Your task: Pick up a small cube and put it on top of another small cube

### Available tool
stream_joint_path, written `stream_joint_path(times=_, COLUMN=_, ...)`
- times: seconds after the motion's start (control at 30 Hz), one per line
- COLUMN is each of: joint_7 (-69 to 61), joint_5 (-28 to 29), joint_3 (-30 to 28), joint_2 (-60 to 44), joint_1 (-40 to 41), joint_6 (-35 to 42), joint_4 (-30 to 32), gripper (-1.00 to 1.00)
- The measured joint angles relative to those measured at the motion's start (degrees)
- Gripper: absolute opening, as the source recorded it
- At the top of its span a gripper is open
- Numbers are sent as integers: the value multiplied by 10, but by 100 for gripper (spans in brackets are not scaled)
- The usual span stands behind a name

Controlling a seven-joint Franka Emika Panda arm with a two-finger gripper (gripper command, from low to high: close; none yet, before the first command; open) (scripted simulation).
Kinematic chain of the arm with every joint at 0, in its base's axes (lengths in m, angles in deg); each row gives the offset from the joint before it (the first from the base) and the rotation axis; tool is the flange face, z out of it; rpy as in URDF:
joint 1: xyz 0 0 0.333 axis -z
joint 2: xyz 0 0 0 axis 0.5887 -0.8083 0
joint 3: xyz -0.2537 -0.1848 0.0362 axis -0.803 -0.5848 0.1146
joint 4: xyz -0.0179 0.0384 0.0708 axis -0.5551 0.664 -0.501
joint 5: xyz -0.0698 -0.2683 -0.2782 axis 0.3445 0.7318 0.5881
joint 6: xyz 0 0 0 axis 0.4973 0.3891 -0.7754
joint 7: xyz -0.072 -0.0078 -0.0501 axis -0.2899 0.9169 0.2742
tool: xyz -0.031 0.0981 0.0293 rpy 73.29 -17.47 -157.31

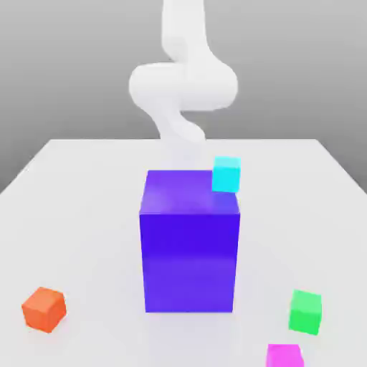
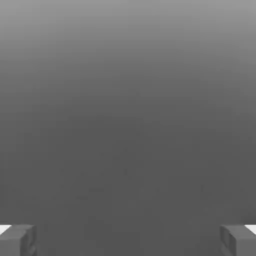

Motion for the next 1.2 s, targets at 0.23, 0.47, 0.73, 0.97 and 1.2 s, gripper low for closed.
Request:
stream_joint_path(times=0.23, joint_7=63, joint_5=35, joint_3=54, joint_2=-149, joint_1=20, joint_6=-40, joint_4=-4, gripper=0)
stream_joint_path(times=0.47, joint_7=131, joint_5=77, joint_3=95, joint_2=-294, joint_1=27, joint_6=-79, joint_4=-7, gripper=0)
stream_joint_path(times=0.73, joint_7=200, joint_5=114, joint_3=111, joint_2=-460, joint_1=3, joint_6=-125, joint_4=-11, gripper=0)
stream_joint_path(times=0.97, joint_7=233, joint_5=107, joint_3=122, joint_2=-597, joint_1=-20, joint_6=-170, joint_4=-13, gripper=0)
stream_joint_path(times=1.2, joint_7=264, joint_5=139, joint_3=90, joint_2=-712, joint_1=-52, joint_6=-246, joint_4=-34, gripper=-100)
